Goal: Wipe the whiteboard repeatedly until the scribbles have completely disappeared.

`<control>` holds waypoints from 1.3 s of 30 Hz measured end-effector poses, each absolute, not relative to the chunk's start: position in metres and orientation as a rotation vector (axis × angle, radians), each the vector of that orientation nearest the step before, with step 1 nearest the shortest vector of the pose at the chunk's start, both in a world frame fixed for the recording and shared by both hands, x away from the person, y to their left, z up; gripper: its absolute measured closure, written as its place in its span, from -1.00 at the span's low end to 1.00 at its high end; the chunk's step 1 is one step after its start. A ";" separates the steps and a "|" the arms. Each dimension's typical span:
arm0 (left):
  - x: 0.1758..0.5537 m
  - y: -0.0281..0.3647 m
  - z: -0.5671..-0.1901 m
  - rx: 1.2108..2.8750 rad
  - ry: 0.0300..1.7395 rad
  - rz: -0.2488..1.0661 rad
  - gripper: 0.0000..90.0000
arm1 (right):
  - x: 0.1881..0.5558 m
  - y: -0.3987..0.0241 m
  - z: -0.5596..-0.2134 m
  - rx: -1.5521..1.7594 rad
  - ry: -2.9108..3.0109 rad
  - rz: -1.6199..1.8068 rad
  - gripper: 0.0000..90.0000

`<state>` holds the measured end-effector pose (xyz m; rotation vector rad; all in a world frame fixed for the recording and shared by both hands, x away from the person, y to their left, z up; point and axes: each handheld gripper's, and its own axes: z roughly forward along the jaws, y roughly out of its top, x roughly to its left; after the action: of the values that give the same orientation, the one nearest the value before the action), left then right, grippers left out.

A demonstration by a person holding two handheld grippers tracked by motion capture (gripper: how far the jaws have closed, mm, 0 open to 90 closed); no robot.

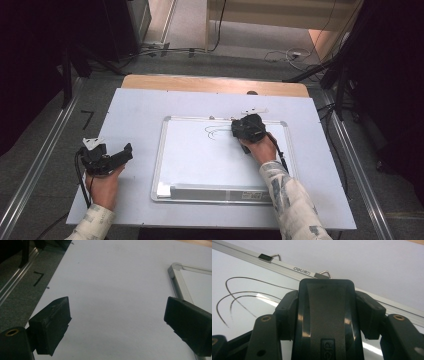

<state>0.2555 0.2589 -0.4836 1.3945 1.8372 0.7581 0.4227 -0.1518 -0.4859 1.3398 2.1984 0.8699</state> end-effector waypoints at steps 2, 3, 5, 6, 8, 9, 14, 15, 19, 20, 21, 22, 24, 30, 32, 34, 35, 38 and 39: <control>0.255 0.259 -0.484 1.396 1.837 0.757 -0.84 | 0.422 -0.148 -0.486 1.332 2.205 0.872 -0.14; 0.255 0.259 -0.483 1.395 1.837 0.757 -0.84 | 0.422 -0.146 -0.486 1.327 2.210 0.874 -0.14; 0.255 0.259 -0.483 1.396 1.837 0.757 -0.84 | 0.422 -0.142 -0.486 1.317 2.217 0.876 -0.14; 0.255 0.259 -0.483 1.396 1.836 0.757 -0.84 | 0.422 -0.140 -0.486 1.310 2.221 0.878 -0.14; 0.255 0.259 -0.483 1.396 1.836 0.756 -0.84 | 0.422 -0.137 -0.486 1.299 2.229 0.882 -0.14; 0.255 0.259 -0.483 1.396 1.836 0.756 -0.84 | 0.422 -0.135 -0.486 1.296 2.233 0.882 -0.14; 0.255 0.259 -0.483 1.396 1.836 0.756 -0.84 | 0.421 -0.127 -0.487 1.272 2.252 0.894 -0.14; 0.255 0.259 -0.483 1.396 1.836 0.756 -0.84 | 0.420 -0.125 -0.487 1.270 2.254 0.895 -0.14; 0.255 0.259 -0.483 1.396 1.836 0.756 -0.84 | 0.419 -0.118 -0.487 1.257 2.271 0.905 -0.14; 0.255 0.259 -0.483 1.396 1.836 0.756 -0.84 | 0.419 -0.117 -0.487 1.245 2.276 0.910 -0.14; 0.255 0.259 -0.483 1.396 1.836 0.756 -0.84 | 0.419 -0.115 -0.487 1.242 2.278 0.912 -0.14; 0.255 0.259 -0.484 1.396 1.836 0.756 -0.84 | 0.418 -0.113 -0.487 1.236 2.284 0.916 -0.14; 0.255 0.259 -0.484 1.397 1.836 0.755 -0.84 | 0.418 -0.111 -0.487 1.233 2.290 0.916 -0.14; 0.255 0.260 -0.484 1.396 1.835 0.754 -0.84 | 0.418 -0.103 -0.487 1.215 2.302 0.919 -0.14; 0.255 0.260 -0.484 1.396 1.835 0.754 -0.84 | 0.418 -0.100 -0.487 1.211 2.306 0.921 -0.14; 0.255 0.259 -0.483 1.396 1.834 0.754 -0.84 | 0.418 -0.097 -0.487 1.202 2.310 0.919 -0.14; 0.255 0.259 -0.484 1.395 1.834 0.754 -0.84 | 0.418 -0.096 -0.487 1.202 2.312 0.924 -0.14; 0.255 0.260 -0.484 1.396 1.835 0.753 -0.84 | 0.418 -0.092 -0.487 1.192 2.319 0.922 -0.14; 0.255 0.260 -0.484 1.396 1.834 0.753 -0.84 | 0.418 -0.090 -0.487 1.193 2.318 0.924 -0.14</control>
<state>0.2554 0.2595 -0.4835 1.3959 1.8345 0.7525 0.4176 -0.0899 -0.4871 1.1932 2.3182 0.9240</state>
